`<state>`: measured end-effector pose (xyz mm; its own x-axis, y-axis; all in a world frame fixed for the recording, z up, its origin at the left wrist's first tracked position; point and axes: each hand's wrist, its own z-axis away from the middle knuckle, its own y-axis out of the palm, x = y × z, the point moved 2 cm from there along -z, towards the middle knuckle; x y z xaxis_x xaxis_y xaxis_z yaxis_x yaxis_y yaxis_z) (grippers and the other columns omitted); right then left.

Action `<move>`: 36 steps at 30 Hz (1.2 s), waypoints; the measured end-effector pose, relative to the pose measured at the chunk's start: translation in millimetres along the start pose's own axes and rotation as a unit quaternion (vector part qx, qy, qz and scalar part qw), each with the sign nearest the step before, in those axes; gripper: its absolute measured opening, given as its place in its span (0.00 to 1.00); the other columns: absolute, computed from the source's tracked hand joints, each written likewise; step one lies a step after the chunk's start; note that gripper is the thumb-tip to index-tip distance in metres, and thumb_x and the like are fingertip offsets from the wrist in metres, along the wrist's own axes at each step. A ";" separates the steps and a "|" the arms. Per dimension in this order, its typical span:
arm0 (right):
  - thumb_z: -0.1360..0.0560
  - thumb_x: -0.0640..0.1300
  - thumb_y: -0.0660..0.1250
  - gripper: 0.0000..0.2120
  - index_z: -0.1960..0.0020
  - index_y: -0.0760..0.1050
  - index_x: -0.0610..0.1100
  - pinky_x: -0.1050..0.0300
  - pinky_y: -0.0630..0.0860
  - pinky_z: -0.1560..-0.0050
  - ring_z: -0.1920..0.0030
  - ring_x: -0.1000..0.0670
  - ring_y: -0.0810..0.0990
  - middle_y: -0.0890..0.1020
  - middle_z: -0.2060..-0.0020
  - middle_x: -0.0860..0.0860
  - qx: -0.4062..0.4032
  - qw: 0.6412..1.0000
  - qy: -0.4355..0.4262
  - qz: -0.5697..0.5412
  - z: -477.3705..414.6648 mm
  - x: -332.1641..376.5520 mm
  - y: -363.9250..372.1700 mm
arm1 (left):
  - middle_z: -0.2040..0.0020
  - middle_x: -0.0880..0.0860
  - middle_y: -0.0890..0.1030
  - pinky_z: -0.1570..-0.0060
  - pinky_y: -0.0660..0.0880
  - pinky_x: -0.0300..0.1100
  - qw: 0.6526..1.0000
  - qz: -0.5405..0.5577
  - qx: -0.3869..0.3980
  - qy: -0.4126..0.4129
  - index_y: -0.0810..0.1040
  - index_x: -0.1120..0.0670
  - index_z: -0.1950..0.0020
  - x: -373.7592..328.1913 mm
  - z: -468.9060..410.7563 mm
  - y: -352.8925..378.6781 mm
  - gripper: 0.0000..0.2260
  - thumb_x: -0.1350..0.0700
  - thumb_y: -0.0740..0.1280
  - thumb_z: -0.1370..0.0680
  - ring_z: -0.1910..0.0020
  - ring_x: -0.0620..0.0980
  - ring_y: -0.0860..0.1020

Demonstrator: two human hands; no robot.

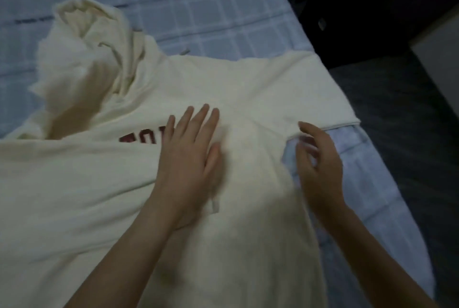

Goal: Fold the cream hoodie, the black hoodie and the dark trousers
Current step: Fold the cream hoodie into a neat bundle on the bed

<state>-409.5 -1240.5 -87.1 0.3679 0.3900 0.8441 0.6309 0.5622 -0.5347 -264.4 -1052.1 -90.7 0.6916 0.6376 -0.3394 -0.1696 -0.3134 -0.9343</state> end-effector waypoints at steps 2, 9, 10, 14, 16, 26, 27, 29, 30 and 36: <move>0.19 0.36 0.62 0.15 0.34 0.74 0.45 0.55 0.78 0.41 0.47 0.51 0.81 0.80 0.41 0.45 -0.048 0.987 0.124 -0.093 -22.0 -28.4 -36.4 | 0.25 0.54 0.68 0.27 0.56 0.56 1.000 0.009 0.000 0.027 0.66 0.53 0.24 -38.5 -33.2 20.1 0.25 0.48 0.54 0.20 0.26 0.58 0.65; 0.20 0.36 0.63 0.11 0.40 0.77 0.44 0.58 0.82 0.55 0.52 0.48 0.84 0.83 0.49 0.44 -0.119 0.958 0.219 -0.144 -74.0 -89.7 -87.5 | 0.26 0.52 0.69 0.26 0.57 0.57 0.986 0.012 0.049 0.157 0.69 0.51 0.26 -143.4 -105.9 87.6 0.26 0.42 0.57 0.21 0.25 0.55 0.65; 0.21 0.36 0.64 0.11 0.41 0.78 0.45 0.60 0.81 0.55 0.55 0.52 0.83 0.83 0.52 0.46 -0.106 0.972 0.191 -0.089 -78.4 -94.4 -90.8 | 0.25 0.51 0.69 0.26 0.56 0.56 0.985 0.003 0.062 0.160 0.68 0.51 0.25 -147.0 -109.2 99.0 0.26 0.41 0.56 0.21 0.25 0.55 0.65; 0.23 0.36 0.68 0.16 0.36 0.76 0.41 0.75 0.68 0.56 0.58 0.59 0.74 0.78 0.51 0.50 0.006 0.990 0.017 0.141 -87.0 -100.5 -95.0 | 0.28 0.51 0.72 0.29 0.61 0.56 0.987 -0.027 0.066 0.143 0.71 0.51 0.27 -142.8 -114.9 127.9 0.22 0.44 0.55 0.19 0.28 0.56 0.69; 0.24 0.37 0.69 0.14 0.39 0.75 0.42 0.71 0.70 0.59 0.60 0.55 0.75 0.79 0.55 0.50 0.001 0.990 0.024 0.140 -90.4 -102.3 -95.8 | 0.30 0.52 0.75 0.31 0.65 0.57 0.987 -0.025 0.054 0.146 0.74 0.51 0.30 -143.3 -116.6 130.9 0.20 0.47 0.55 0.18 0.30 0.57 0.72; 0.20 0.42 0.66 0.24 0.25 0.67 0.52 0.61 0.80 0.52 0.58 0.52 0.82 0.83 0.61 0.41 -0.079 0.951 0.227 -0.194 -93.7 -94.0 -92.8 | 0.27 0.50 0.70 0.25 0.59 0.53 0.968 0.239 0.043 0.062 0.71 0.51 0.27 -151.9 -112.7 90.7 0.20 0.49 0.53 0.17 0.25 0.50 0.65; 0.20 0.40 0.66 0.25 0.25 0.68 0.52 0.61 0.80 0.51 0.55 0.53 0.82 0.84 0.59 0.44 -0.094 0.932 0.242 -0.254 -94.3 -94.4 -91.5 | 0.27 0.50 0.70 0.25 0.60 0.53 0.964 0.258 0.026 0.055 0.71 0.51 0.28 -151.8 -112.8 86.2 0.19 0.50 0.54 0.17 0.25 0.48 0.65; 0.19 0.38 0.64 0.23 0.25 0.68 0.48 0.60 0.80 0.48 0.47 0.50 0.84 0.84 0.46 0.46 -0.090 0.875 0.276 -0.387 -98.2 -93.2 -86.5 | 0.27 0.50 0.71 0.26 0.62 0.53 0.958 0.282 -0.010 0.054 0.71 0.52 0.28 -152.2 -111.7 79.4 0.17 0.53 0.57 0.17 0.26 0.47 0.66; 0.18 0.39 0.63 0.22 0.25 0.68 0.47 0.59 0.81 0.49 0.45 0.48 0.84 0.82 0.41 0.45 -0.073 0.852 0.293 -0.427 -101.4 -90.3 -83.3 | 0.27 0.51 0.71 0.26 0.63 0.53 0.956 0.287 -0.021 0.059 0.71 0.53 0.28 -152.6 -110.4 77.5 0.17 0.54 0.57 0.17 0.26 0.47 0.67; 0.22 0.33 0.67 0.38 0.21 0.55 0.57 0.55 0.79 0.40 0.41 0.49 0.81 0.78 0.38 0.46 -0.119 0.870 0.253 -0.407 -131.8 -89.1 -76.5 | 0.27 0.52 0.70 0.25 0.60 0.52 0.965 0.242 0.007 0.095 0.71 0.53 0.28 -151.0 -102.4 80.6 0.18 0.52 0.56 0.17 0.26 0.50 0.66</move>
<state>-400.5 -1414.4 -116.3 -0.0508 -0.4714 0.8804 0.9248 0.3107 0.2197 -310.6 -1245.7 -103.7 0.6441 0.2777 -0.7127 -0.5145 -0.5322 -0.6724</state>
